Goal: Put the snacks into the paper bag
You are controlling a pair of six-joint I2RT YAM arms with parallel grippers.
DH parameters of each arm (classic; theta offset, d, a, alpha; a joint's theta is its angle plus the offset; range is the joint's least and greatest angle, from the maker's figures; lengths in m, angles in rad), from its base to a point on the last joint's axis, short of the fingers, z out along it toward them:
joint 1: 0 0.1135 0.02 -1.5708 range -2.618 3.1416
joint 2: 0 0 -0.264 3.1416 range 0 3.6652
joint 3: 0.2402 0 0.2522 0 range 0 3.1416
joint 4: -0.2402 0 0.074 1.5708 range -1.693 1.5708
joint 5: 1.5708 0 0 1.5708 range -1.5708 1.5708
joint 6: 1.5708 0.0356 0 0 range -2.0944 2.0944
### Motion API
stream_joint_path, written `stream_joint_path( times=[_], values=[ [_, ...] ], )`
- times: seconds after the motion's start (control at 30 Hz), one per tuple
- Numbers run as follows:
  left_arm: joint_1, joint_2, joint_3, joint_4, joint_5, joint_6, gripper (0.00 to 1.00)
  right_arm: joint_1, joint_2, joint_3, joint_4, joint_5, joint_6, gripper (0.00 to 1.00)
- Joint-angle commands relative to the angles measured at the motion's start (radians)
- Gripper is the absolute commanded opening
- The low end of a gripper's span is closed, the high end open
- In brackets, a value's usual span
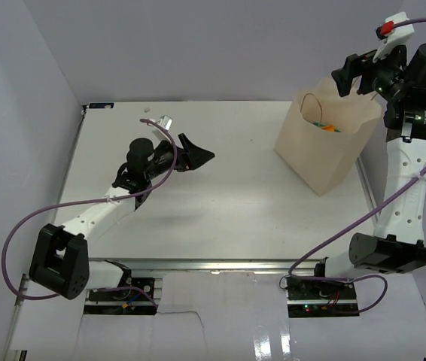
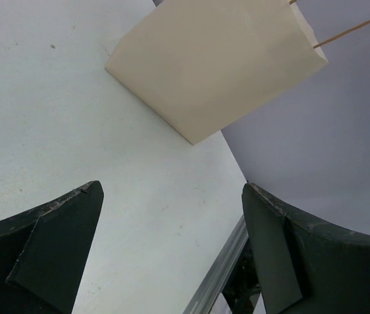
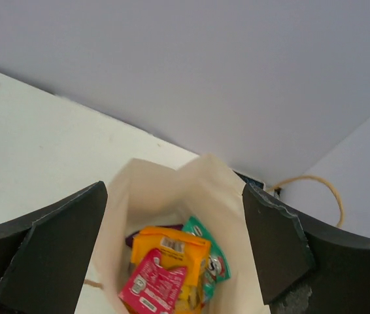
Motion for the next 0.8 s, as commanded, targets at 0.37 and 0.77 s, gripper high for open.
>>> stream_joint_path(
  times=[0.37,0.77],
  values=[
    [0.021,-0.12,0.093,-0.073,0.025,0.165,0.98,0.523,-0.13,-0.165,-0.278,0.001,-0.164,0.9],
    [0.023,-0.258,0.051,-0.277,-0.102,0.192,0.98,0.644,-0.141,-0.513,-0.17,0.318,-0.02,0.9]
  ],
)
